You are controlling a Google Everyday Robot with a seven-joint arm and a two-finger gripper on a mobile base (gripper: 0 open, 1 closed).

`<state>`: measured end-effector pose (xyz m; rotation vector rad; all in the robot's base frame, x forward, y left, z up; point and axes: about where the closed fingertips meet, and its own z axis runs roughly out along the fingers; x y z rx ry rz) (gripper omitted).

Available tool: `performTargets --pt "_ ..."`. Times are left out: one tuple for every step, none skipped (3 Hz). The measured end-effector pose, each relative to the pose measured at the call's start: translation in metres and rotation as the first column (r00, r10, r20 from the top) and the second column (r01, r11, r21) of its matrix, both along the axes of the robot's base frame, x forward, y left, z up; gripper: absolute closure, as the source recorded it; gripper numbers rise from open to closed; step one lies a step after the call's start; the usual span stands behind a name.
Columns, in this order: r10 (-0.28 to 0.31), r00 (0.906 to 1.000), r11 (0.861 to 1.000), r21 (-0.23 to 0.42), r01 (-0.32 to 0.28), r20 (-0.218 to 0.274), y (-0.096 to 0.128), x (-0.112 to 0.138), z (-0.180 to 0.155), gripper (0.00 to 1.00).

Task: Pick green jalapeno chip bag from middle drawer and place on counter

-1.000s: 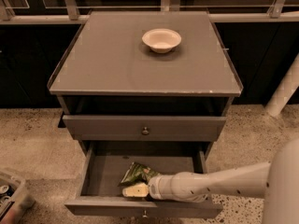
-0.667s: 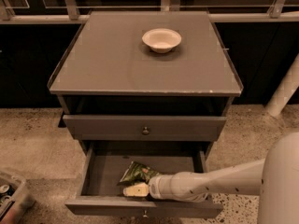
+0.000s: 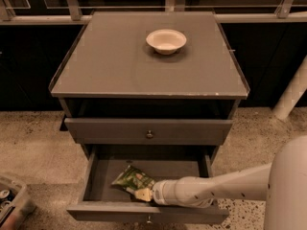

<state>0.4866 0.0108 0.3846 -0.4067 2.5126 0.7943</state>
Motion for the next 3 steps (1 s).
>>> performTargets --pt "0.0 1.0 1.0 0.0 0.0 0.0 0.0 0.0 0.0 0.65" --pt "0.0 1.0 1.0 0.0 0.0 0.0 0.0 0.0 0.0 0.89" --pt "0.0 1.0 1.0 0.0 0.0 0.0 0.0 0.0 0.0 1.0"
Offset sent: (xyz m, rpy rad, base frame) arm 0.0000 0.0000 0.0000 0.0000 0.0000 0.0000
